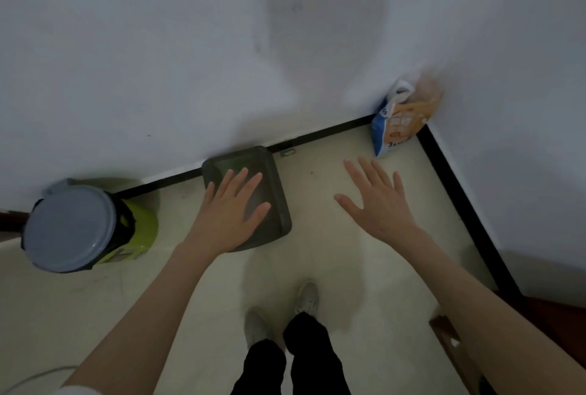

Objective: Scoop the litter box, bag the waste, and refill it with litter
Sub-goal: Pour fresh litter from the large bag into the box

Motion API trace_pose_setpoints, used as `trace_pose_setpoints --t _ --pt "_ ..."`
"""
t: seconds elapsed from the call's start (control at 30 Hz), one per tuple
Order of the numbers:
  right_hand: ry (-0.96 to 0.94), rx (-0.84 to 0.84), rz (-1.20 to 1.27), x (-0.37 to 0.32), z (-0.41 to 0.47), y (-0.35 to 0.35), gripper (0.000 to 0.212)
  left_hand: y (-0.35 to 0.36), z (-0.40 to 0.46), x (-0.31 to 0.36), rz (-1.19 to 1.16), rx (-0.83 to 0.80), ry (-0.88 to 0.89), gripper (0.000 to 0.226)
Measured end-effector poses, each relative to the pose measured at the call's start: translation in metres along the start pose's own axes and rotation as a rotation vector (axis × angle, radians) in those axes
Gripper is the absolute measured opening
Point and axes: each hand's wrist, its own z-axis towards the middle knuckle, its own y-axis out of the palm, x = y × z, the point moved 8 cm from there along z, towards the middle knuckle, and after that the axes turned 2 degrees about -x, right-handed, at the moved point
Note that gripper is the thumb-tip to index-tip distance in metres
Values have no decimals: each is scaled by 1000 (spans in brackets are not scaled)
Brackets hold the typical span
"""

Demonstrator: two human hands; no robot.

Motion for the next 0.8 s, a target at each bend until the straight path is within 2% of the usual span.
trace_pose_setpoints --t 0.2,0.57,0.8 --pt "52 0 4 92 13 -32 68 -6 51 78 41 19 43 87" --pt "107 18 -5 304 66 -110 68 7 204 311 2 17 157 87" --pt "124 -12 -52 382 141 -140 69 -3 297 365 12 7 169 88"
